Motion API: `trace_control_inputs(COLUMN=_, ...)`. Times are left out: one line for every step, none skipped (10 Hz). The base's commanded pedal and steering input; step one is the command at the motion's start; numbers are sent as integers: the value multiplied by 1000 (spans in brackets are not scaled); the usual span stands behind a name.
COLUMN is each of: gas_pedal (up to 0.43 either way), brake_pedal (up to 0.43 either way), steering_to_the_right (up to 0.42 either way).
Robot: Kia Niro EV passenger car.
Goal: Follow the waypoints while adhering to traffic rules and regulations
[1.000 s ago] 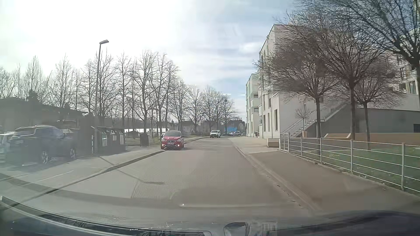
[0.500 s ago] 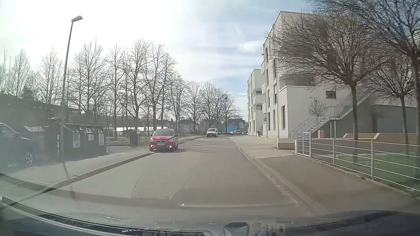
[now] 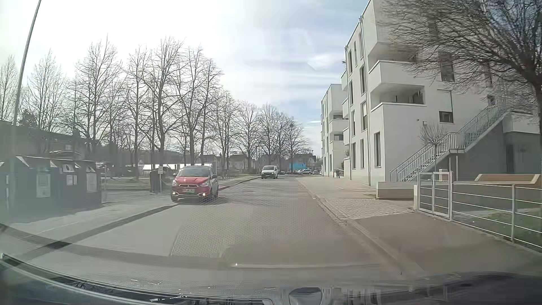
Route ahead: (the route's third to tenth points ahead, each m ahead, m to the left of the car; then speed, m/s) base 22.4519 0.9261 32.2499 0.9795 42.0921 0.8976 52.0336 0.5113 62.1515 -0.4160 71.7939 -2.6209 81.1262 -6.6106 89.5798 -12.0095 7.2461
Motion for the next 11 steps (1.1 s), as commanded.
trace_control_inputs(gas_pedal=0, brake_pedal=0, steering_to_the_right=16)
trace_control_inputs(gas_pedal=0, brake_pedal=0, steering_to_the_right=13)
trace_control_inputs(gas_pedal=0, brake_pedal=0, steering_to_the_right=9)
trace_control_inputs(gas_pedal=0, brake_pedal=0, steering_to_the_right=8)
trace_control_inputs(gas_pedal=0, brake_pedal=0, steering_to_the_right=7)
trace_control_inputs(gas_pedal=0, brake_pedal=0, steering_to_the_right=5)
trace_control_inputs(gas_pedal=0, brake_pedal=0, steering_to_the_right=5)
trace_control_inputs(gas_pedal=0, brake_pedal=0, steering_to_the_right=4)
trace_control_inputs(gas_pedal=0, brake_pedal=0, steering_to_the_right=3)
trace_control_inputs(gas_pedal=8, brake_pedal=0, steering_to_the_right=3)
trace_control_inputs(gas_pedal=8, brake_pedal=0, steering_to_the_right=3)
